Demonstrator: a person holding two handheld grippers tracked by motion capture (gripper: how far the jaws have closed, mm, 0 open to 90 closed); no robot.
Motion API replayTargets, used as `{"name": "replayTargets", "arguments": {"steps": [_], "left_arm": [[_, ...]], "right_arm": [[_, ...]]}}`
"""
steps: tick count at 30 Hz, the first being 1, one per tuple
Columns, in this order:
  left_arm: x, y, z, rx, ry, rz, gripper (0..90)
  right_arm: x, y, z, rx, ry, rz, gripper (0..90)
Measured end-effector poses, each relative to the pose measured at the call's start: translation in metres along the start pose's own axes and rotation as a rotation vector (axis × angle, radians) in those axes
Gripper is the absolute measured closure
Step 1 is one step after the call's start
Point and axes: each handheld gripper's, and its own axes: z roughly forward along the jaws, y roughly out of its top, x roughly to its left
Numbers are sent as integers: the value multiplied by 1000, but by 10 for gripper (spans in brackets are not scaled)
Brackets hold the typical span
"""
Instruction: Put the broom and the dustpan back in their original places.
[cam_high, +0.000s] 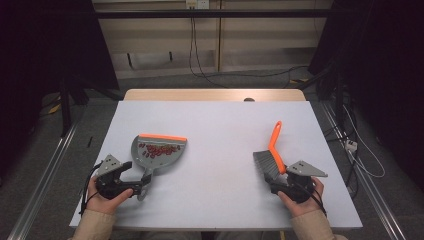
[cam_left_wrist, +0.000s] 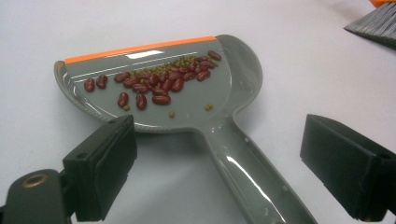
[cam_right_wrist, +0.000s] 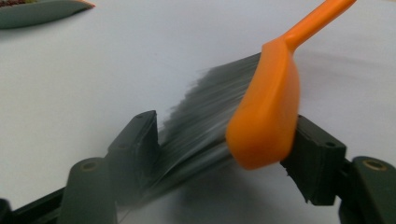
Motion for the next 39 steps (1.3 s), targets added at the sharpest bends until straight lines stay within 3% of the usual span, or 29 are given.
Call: {"name": "replayTargets", "arguments": {"steps": [3,5,7,12,14,18,20,22,24,29,32,33,37,39], "left_arm": [[-1,1,1,-8,-4,3,109],[-2,2,2,-9,-7,14,109],[-3,2,2,-9,-9,16,109],[-4,4,3,-27,-22,28,106],[-5,4,3,-30,-23,32,106],[-3,4,3,-31,-25,32,106],[-3,4,3,-30,-20,35,106],[-2,3,3,-34,-20,31,106],[-2,3,3,-31,-18,27,106],[-1,3,3,-33,-16,30,106],[-1,3,3,-32,-16,28,106],[-1,3,3,-31,-15,30,106],[0,3,3,-32,-16,27,106],[0,3,3,-33,-16,25,106]], "right_arm": [[-4,-4,-11,-16,-17,16,231],[-4,-5,-20,-43,-39,-7,244],[-5,-6,-25,-72,-27,-19,232],[-11,-3,-21,-96,-10,-50,213],[-16,-1,-15,-89,-8,-40,218],[-28,2,-5,-87,-25,-28,375],[-37,3,-1,-75,-35,-38,632],[-44,3,3,-65,-74,-52,710],[-49,2,7,-39,-80,-65,812],[-49,1,12,18,-137,-122,839],[-48,1,14,38,-143,-137,878],[-48,1,14,37,-131,-131,893],[-52,-3,13,74,-156,-117,887],[-51,-4,14,74,-123,-103,900]]}}
